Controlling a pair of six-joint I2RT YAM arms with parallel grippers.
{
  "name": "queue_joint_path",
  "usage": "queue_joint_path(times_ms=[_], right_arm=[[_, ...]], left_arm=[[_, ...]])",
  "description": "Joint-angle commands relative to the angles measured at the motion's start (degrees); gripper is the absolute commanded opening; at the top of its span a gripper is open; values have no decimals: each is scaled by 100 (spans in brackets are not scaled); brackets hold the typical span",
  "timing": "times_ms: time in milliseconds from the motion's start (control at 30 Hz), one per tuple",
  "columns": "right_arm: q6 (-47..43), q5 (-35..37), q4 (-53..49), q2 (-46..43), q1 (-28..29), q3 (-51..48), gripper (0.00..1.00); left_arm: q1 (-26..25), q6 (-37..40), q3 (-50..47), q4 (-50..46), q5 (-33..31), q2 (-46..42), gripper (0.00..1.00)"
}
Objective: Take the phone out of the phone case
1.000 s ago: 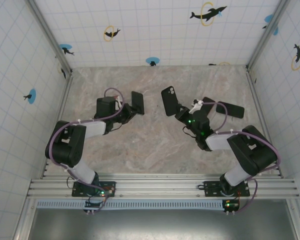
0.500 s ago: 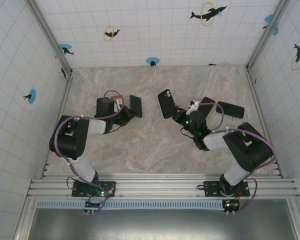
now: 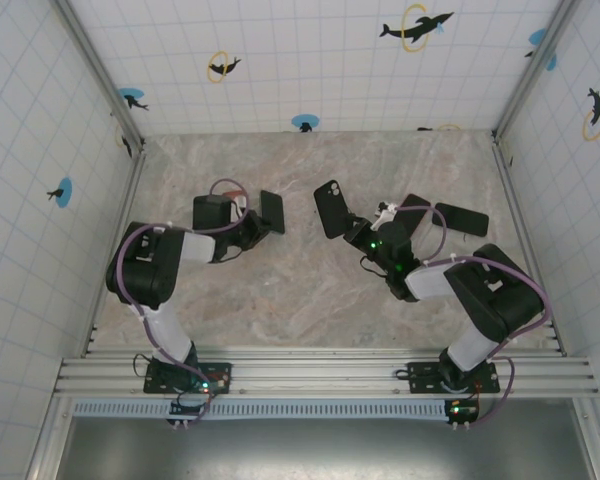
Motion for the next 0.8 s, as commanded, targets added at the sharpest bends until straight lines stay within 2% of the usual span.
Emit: queue_joint_path(times_ms=[0, 500, 767], right_arm=[[28, 6, 351, 79, 26, 163, 5], [142, -90, 499, 196, 9, 167, 5], [195, -102, 561, 178, -14, 82, 5]], left_arm=[[84, 157, 201, 181, -27, 145, 8], [111, 595, 502, -773, -423, 185, 27], [105, 694, 520, -1075, -719, 182, 28]])
